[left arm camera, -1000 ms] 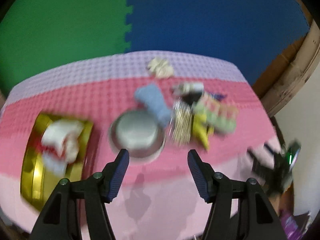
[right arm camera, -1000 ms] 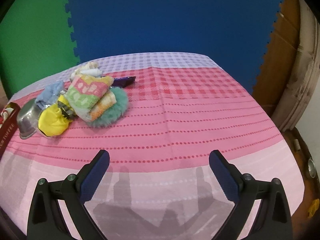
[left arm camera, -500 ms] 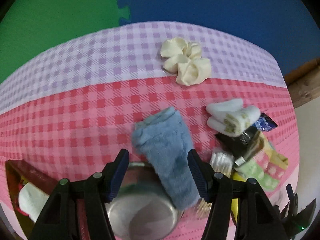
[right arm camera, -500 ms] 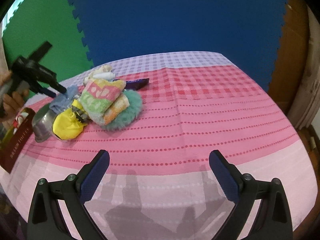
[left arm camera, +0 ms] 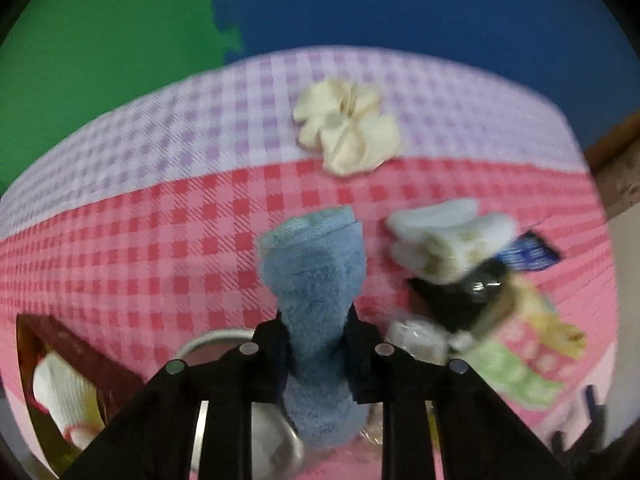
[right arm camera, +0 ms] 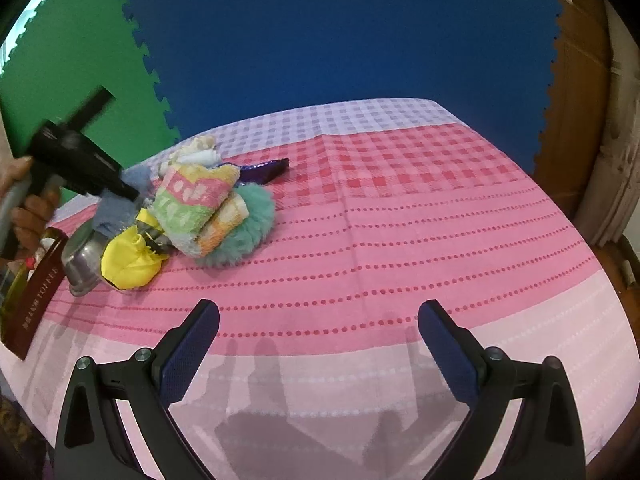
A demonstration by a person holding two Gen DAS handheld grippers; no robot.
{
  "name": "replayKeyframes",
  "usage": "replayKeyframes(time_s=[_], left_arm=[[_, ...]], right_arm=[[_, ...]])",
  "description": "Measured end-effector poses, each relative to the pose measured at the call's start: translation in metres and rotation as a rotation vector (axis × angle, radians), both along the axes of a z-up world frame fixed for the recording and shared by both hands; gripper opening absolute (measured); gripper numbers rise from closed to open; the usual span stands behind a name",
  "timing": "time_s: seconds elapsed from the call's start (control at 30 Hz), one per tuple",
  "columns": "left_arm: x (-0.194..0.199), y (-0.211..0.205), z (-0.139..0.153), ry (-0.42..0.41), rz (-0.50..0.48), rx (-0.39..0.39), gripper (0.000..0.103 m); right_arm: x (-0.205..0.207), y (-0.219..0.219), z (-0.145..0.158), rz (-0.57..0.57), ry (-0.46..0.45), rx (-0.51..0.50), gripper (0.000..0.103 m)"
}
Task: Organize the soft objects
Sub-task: 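Carry the blue towel toward the tin with the left tool while the right tool grasps the yellow pouch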
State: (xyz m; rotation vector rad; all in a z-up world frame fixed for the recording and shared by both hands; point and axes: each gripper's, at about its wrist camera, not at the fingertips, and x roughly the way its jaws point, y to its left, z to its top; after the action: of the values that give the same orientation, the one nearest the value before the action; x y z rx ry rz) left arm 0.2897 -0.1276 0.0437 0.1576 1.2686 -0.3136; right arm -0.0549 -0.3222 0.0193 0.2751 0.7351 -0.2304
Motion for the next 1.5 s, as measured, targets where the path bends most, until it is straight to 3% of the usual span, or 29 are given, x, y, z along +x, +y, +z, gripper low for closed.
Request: replayKeyframes(time_s=[0.17,0.3,0.43,0.47,0.53,0.7,0.83,1.1,1.17,1.23,1.4,1.5], left_arm=[[-0.076,0.036,0.067,-0.146,0.010,-0.144,0.022],[-0.130,0.066,0.083,-0.143,0.012,-0.212,0.022],[-0.187,0.101,0.076,-0.097,0.031,-0.258,0.022],[-0.197,0.106,0.074,-0.087,0.037,-0.260,0.022],[-0.221,0.121,0.058,-0.052,0.059,-0.277,0.022],[-0.259,0.155,0.035,0.002,0.100,-0.280,0.022],[-0.278,0.171,0.038,-0.020,0.117,-0.280,0.022],[-0.290,0.198,0.048,-0.050,0.153,-0.304,0.022],[-0.286,0.205,0.049,-0.054,0.154,-0.308,0.022],[-0.285,0.210,0.050,-0.057,0.162,-0.308,0.022],[-0.283,0.227,0.053,-0.051,0.195,-0.322,0.022],[-0.284,0.241,0.060,-0.079,0.216,-0.319,0.022]], right_arm=[[0.000,0.002,0.000,-0.007,0.006,-0.020,0.099],[0.000,0.005,0.001,-0.002,0.010,-0.041,0.099],[-0.001,0.010,0.003,0.017,0.019,-0.059,0.099],[-0.002,0.012,0.004,0.025,0.021,-0.052,0.094],[-0.005,0.019,0.011,0.083,0.003,0.039,0.088],[0.011,0.065,0.033,0.216,-0.027,0.113,0.088],[0.048,0.091,0.042,0.256,-0.009,0.209,0.087],[0.111,0.105,0.020,0.159,0.133,0.273,0.072],[0.116,0.103,0.012,0.136,0.158,0.278,0.056],[0.123,0.100,0.003,0.135,0.199,0.322,0.048],[0.115,0.097,0.003,0.146,0.195,0.306,0.038],[0.093,0.088,0.012,0.169,0.162,0.363,0.036]])
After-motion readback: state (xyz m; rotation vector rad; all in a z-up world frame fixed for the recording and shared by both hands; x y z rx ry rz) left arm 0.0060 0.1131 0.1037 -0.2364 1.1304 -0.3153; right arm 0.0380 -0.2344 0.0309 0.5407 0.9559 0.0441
